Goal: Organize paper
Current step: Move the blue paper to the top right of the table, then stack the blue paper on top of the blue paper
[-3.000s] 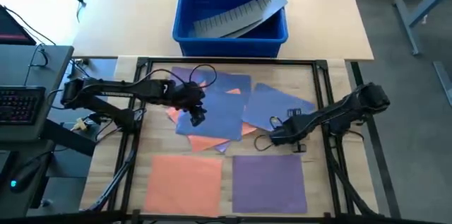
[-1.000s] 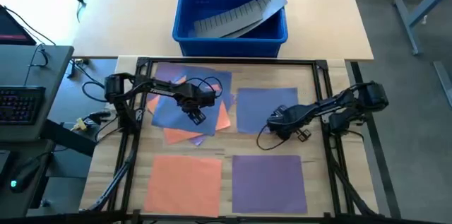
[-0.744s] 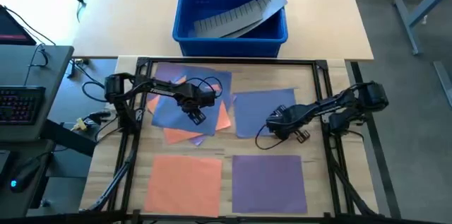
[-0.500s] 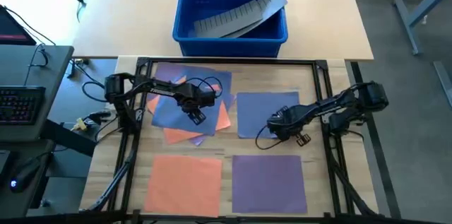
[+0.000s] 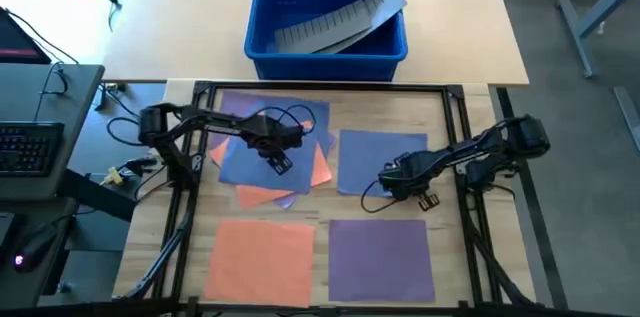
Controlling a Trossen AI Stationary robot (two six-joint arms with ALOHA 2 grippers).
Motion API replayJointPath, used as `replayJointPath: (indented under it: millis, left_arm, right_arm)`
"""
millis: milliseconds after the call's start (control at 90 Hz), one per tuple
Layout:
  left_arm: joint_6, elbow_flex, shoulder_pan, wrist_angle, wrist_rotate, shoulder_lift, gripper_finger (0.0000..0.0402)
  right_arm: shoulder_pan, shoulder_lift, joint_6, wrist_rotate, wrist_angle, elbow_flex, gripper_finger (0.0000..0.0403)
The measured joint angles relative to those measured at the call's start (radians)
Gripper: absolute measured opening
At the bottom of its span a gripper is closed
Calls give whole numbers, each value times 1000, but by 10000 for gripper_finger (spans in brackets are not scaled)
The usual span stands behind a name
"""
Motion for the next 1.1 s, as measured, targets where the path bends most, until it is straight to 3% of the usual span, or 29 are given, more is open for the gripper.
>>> replayJointPath:
  millis: [211, 356, 544, 711, 867, 1000, 1100]
  left_arm:
    - [-2, 0, 0, -2, 4, -35, 165]
    - [-10, 14, 0, -22, 5, -85, 165]
    - [-10, 65, 0, -56, 17, -173, 165]
    - [-53, 73, -23, -132, 123, -266, 165]
    - [-143, -43, -67, -149, 211, -377, 162]
    - [-243, -219, -79, -112, 267, -467, 142]
    - [-264, -327, -70, 6, 344, -505, 123]
  right_arm:
    - [4, 0, -36, 37, -8, 0, 150]
    - [9, 0, -77, 56, -118, 40, 195]
    - [10, 0, -51, -16, -180, 136, 215]
    - [-20, 0, 110, -81, -160, 240, 213]
    - [-136, 0, 285, -211, 46, 330, 212]
    - [-274, 0, 460, -245, 333, 362, 211]
    - [-389, 25, 653, -293, 600, 364, 211]
